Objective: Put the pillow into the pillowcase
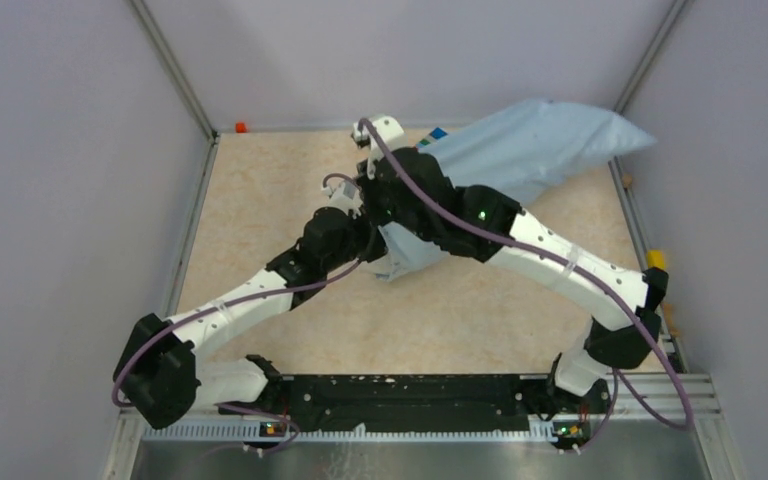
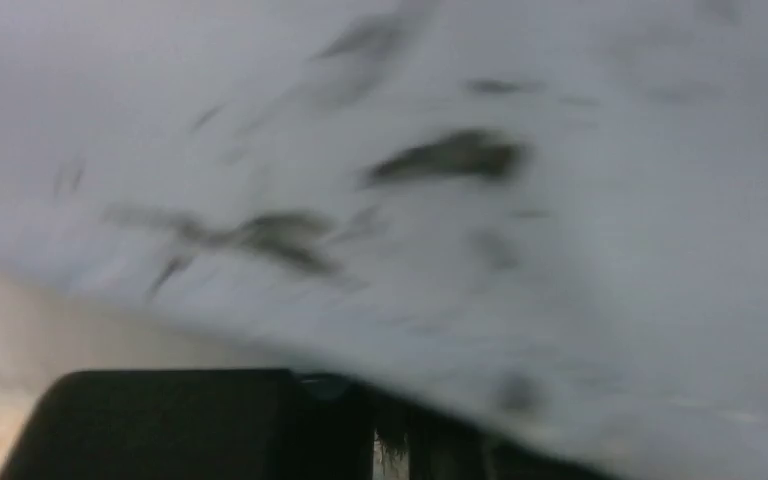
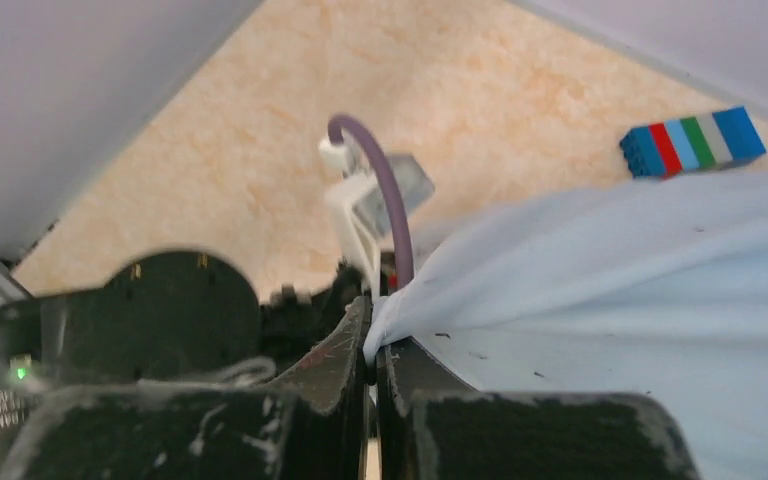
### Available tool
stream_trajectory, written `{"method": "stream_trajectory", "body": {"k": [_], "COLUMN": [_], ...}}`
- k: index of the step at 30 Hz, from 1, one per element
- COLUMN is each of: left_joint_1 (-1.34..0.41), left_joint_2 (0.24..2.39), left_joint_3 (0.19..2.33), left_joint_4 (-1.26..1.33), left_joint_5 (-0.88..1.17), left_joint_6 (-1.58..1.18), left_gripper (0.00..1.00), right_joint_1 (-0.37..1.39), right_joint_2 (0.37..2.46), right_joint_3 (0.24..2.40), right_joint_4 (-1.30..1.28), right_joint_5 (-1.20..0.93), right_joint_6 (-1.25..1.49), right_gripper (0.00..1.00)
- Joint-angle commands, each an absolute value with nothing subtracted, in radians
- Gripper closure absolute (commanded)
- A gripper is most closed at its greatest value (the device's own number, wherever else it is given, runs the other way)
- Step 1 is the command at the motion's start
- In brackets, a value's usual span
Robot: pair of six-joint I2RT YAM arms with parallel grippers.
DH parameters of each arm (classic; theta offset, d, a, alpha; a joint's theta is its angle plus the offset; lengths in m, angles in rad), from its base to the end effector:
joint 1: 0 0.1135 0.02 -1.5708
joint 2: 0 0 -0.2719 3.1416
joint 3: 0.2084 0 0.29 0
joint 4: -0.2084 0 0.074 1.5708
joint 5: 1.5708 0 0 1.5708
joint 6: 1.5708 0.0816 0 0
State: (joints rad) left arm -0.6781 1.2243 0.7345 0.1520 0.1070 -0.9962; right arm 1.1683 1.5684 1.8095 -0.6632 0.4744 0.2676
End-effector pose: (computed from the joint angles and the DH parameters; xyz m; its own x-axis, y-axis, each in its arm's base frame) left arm 0.2691 -0.2280 0.2373 -0.7297 -0.4839 -0.4831 0.1650 0.5610 -0.8112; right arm 0.1966 0.3666 0.4514 -0.3280 -0.1700 -0.9292 -0.5895 0.8055 0.0607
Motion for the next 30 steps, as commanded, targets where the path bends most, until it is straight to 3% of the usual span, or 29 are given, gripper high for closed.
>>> {"method": "stream_trajectory", "body": {"k": [1, 5, 10, 17, 21, 25, 28, 30], "left_joint_1": [-0.738, -0.736, -0.723, -0.711, -0.711, -0.710, -0.704, -0.685], "left_joint_2": [1.194, 1.092, 0.979, 0.902, 0.869, 0.937, 1.003, 1.040], "left_joint_3": [0.788, 0.789, 0.745, 0.662, 0.612, 0.598, 0.596, 0.596], "left_joint_4": [0.118, 0.015, -0.110, -0.199, -0.117, -0.038, 0.034, 0.075], "left_joint_5": [0.252, 0.163, 0.023, -0.087, -0.075, -0.072, -0.081, -0.074], "left_joint_6": [-0.953, -0.907, -0.859, -0.829, -0.772, -0.747, -0.782, -0.807], "left_gripper": [0.76, 0.53, 0.31, 0.13, 0.03, 0.03, 0.17, 0.35], "right_joint_1": [1.084, 0.950, 0.866, 0.853, 0.853, 0.855, 0.870, 0.888], "right_joint_2": [1.706, 1.814, 1.889, 1.997, 1.993, 1.980, 1.979, 1.977], "right_joint_3": [2.086, 2.116, 2.047, 2.101, 2.103, 2.129, 2.185, 2.220], "right_joint_4": [-0.543, -0.541, -0.482, -0.473, -0.472, -0.484, -0.527, -0.566], "right_joint_5": [0.283, 0.120, -0.008, -0.086, -0.077, -0.073, -0.065, -0.043], "right_joint_6": [0.253, 0.324, 0.386, 0.410, 0.405, 0.399, 0.372, 0.341], "right_gripper": [1.00, 1.00, 1.00, 1.00, 1.00, 1.00, 0.99, 0.82]}}
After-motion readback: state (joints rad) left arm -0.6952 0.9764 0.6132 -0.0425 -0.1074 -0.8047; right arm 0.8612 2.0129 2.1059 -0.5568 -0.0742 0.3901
